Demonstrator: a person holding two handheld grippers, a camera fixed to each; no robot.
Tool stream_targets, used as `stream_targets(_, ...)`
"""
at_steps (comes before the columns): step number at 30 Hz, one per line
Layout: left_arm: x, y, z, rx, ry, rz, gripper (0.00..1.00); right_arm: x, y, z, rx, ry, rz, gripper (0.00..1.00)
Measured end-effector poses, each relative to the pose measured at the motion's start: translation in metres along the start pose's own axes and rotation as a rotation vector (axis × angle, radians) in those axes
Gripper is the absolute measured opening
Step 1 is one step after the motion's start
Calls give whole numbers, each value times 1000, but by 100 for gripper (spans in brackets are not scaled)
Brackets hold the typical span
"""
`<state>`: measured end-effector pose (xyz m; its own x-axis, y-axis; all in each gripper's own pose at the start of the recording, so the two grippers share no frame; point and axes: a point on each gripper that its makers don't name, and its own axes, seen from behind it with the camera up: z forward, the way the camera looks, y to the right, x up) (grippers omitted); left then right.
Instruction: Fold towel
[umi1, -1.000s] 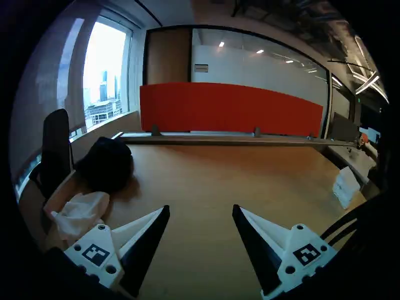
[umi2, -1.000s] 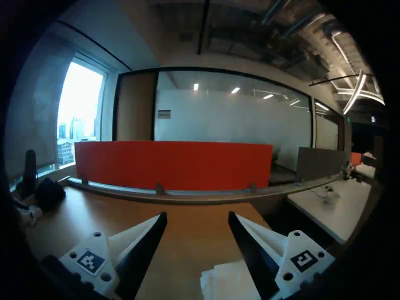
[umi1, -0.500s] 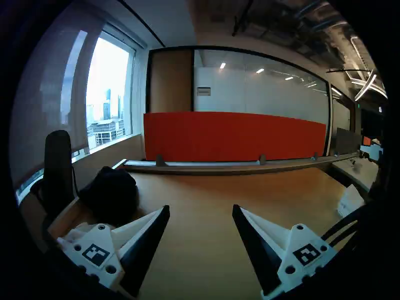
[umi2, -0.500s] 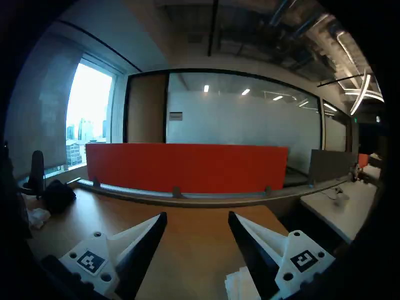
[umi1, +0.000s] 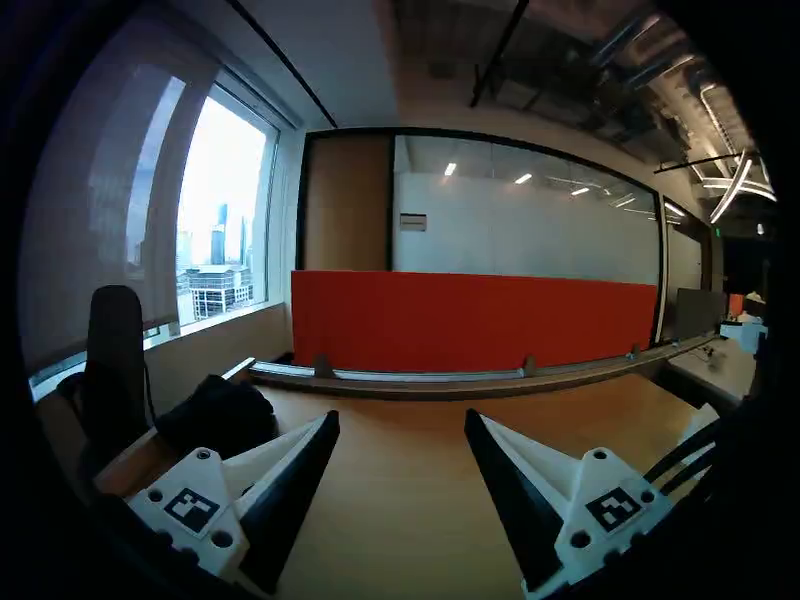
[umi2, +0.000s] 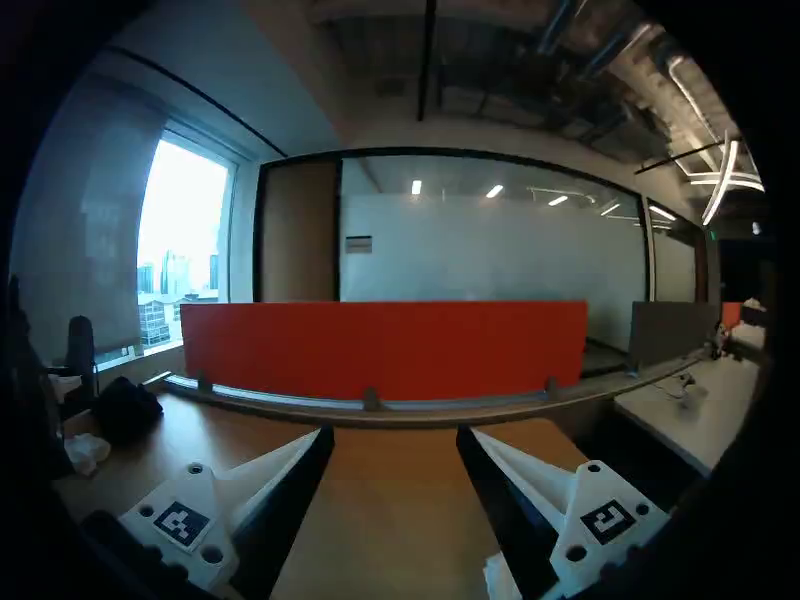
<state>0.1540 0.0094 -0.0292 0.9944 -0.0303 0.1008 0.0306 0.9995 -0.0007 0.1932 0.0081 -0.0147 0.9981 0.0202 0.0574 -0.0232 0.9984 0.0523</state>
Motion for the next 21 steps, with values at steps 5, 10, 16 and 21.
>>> stream_targets(5,4,-1,4,3,12,-1,93,-1,-8,4,0,3,1,95)
stream_targets(10,5,-2,6,2,15,1,93,-3,-11,6,-2,1,3,95)
stream_targets(16,0,-1,8,-3,15,5,93,-3,-13,12,-15,7,8,95)
stream_targets(21,-10,-2,11,-8,13,5,93,-5,-16,17,-22,22,0,95)
